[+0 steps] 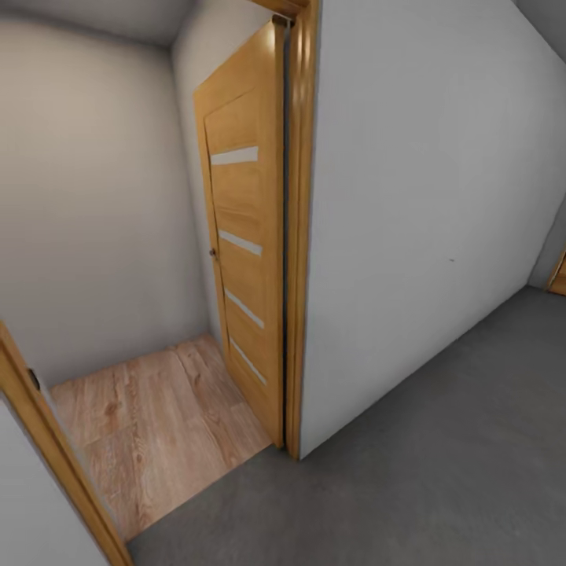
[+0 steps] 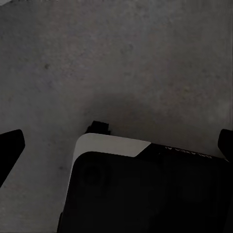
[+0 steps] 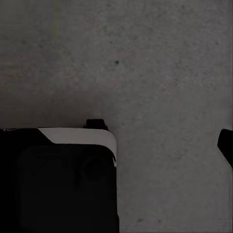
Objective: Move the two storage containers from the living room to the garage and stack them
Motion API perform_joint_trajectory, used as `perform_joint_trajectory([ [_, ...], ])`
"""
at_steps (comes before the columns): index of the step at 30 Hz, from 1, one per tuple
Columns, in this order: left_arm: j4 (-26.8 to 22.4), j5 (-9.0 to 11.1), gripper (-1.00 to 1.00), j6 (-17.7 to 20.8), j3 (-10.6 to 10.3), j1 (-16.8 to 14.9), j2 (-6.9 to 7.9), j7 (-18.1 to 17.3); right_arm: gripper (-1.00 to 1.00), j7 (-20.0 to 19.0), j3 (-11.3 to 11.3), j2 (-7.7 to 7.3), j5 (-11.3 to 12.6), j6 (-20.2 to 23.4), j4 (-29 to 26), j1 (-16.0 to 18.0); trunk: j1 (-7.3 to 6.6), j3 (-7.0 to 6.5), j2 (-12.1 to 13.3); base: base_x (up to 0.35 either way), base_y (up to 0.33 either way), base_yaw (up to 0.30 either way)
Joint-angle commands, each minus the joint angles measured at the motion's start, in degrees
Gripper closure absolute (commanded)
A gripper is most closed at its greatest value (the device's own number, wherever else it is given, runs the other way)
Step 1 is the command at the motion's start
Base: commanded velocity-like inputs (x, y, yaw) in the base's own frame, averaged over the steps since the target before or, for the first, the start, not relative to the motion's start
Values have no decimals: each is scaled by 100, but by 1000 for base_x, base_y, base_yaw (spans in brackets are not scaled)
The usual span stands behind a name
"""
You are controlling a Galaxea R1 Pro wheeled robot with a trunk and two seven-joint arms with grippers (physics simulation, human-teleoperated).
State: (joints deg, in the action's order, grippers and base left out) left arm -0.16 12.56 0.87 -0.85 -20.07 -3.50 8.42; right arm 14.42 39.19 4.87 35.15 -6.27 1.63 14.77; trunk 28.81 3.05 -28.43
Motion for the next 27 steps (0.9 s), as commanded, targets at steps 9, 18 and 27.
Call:
perform_joint_trajectory([
  [9, -2, 36, -100, 9, -12, -5, -2, 19, -100, 0, 45, 5, 54, -33, 17, 7, 5, 38, -10, 249, -168, 258],
  [18, -2, 34, -100, 9, -12, -5, -2, 19, -100, 0, 45, 5, 54, -33, 16, 5, 5, 65, -10, 249, -168, 258],
  [27, -2, 36, -100, 9, -12, -5, -2, 19, -100, 0, 45, 5, 54, -33, 18, 8, 5, 92, -10, 250, -167, 258],
])
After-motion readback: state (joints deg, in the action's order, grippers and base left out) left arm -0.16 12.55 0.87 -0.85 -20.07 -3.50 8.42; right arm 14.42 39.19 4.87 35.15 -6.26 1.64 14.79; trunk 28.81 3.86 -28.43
